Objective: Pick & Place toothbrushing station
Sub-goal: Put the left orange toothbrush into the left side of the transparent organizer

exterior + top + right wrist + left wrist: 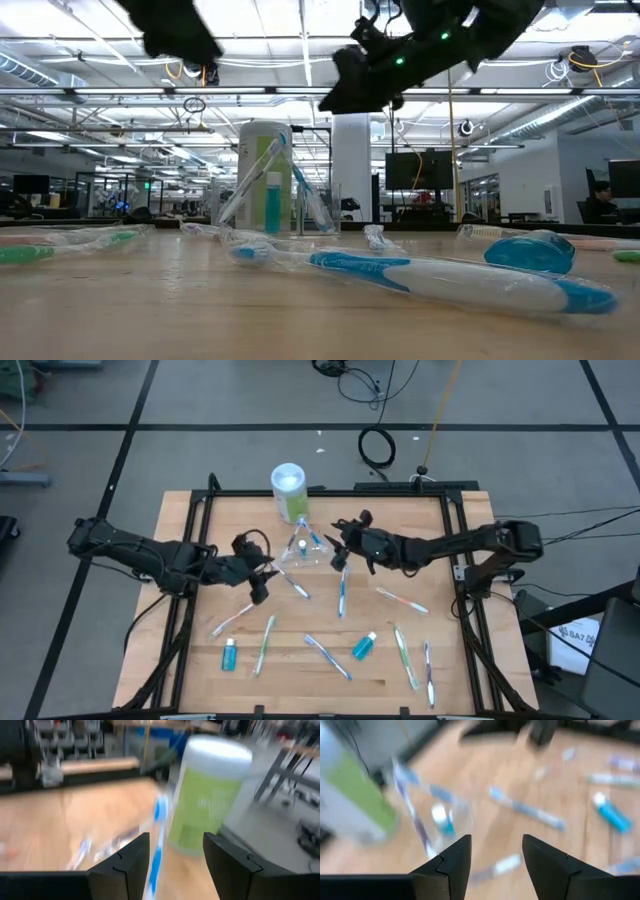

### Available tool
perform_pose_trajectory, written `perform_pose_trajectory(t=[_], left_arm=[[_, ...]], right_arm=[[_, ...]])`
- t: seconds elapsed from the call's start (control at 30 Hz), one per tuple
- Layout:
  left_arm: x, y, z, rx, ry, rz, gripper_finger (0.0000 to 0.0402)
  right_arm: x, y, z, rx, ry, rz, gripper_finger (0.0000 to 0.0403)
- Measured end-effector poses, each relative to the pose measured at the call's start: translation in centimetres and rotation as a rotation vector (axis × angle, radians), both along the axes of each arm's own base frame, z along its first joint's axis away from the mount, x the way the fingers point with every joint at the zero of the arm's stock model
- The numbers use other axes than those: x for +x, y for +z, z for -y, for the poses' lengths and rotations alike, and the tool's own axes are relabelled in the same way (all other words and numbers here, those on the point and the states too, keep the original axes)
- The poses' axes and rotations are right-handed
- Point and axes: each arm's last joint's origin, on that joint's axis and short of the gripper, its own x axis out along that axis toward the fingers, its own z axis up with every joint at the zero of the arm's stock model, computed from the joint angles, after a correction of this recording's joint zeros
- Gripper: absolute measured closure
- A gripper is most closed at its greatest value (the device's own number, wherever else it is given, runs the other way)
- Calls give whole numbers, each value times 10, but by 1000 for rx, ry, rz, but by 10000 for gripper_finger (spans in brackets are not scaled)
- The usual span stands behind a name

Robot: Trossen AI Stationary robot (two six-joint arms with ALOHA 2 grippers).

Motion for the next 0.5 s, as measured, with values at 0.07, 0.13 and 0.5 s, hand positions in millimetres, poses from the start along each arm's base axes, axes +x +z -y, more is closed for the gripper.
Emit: perform_pose_trajectory(t=[0.07, 0.13, 0.5], left_arm=[[-7, -8, 1, -56, 34, -82, 218], [-14, -15, 3, -120, 84, -161, 218], [-56, -80, 32, -586, 153, -602, 218]], right_arm=[[-8, 0, -5, 38, 3, -70, 224], [-15, 0, -11, 71, 8, -125, 223], [-24, -17, -33, 140, 39, -199, 226]])
